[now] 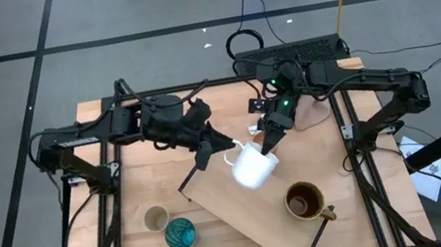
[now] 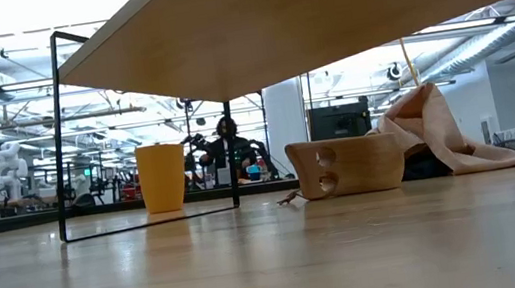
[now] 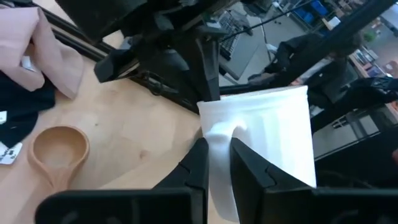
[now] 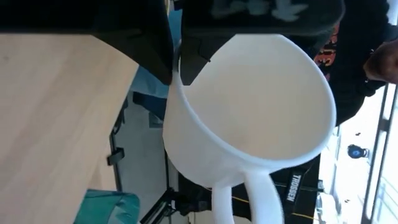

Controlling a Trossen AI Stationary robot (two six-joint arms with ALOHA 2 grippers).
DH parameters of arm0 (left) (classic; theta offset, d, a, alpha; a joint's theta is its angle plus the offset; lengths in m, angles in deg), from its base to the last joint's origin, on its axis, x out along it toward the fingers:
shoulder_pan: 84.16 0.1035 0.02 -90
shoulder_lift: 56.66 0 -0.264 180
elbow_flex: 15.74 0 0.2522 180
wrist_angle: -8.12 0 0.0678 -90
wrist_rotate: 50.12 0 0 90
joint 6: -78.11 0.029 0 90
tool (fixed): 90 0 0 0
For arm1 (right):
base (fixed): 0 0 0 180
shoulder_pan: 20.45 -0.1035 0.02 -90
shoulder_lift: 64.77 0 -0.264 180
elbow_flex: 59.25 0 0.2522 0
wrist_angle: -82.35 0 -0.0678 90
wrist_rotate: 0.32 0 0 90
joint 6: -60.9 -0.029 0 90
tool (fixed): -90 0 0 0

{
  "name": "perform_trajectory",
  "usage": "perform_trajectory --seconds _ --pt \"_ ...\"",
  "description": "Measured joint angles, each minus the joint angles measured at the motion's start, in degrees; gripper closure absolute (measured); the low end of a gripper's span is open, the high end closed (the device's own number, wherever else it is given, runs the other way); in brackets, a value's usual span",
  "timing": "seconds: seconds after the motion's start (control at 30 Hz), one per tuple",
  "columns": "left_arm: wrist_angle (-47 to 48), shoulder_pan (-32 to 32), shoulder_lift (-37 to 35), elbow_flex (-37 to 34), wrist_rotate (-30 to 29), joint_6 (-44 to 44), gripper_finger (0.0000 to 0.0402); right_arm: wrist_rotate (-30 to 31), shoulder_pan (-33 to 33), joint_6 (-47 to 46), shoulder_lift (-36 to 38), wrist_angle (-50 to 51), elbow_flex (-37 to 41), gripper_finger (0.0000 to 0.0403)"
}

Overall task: Stack small to large cups/mugs on shelf
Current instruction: Put the white mug on the shelf

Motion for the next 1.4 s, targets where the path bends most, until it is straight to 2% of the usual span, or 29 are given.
perform_trajectory --seconds 0.27,0.53,0.83,1.1,1.27,1.4 --pt "0.52 -0.87 -0.05 0.0 -2.81 0.69 0.0364 -0.62 1.7 1.46 1.21 0.21 0.0 0.0373" --pt "0.56 -1.11 -0.02 -0.13 -2.22 0.52 0.0399 -0.5 2.34 1.26 1.72 -0.57 -0.22 0.0342" --pt "0.92 -1.0 0.07 -0.13 -5.41 0.22 0.0399 -0.43 3.9 0.89 3.46 -0.14 -0.15 0.0338" --pt "0.88 -1.95 0.06 -0.13 -13.83 4.53 0.0399 -0.2 7.79 1.06 7.09 -0.15 -0.13 0.0337" --pt "2.25 -4.23 0.04 -0.13 -23.69 7.55 0.0399 -0.15 10.77 0.81 9.37 -0.18 -0.13 0.0337" --pt "2.5 -6.4 0.04 -0.13 -34.27 7.51 0.0399 -0.09 13.12 0.89 10.84 -0.2 -0.13 0.0337"
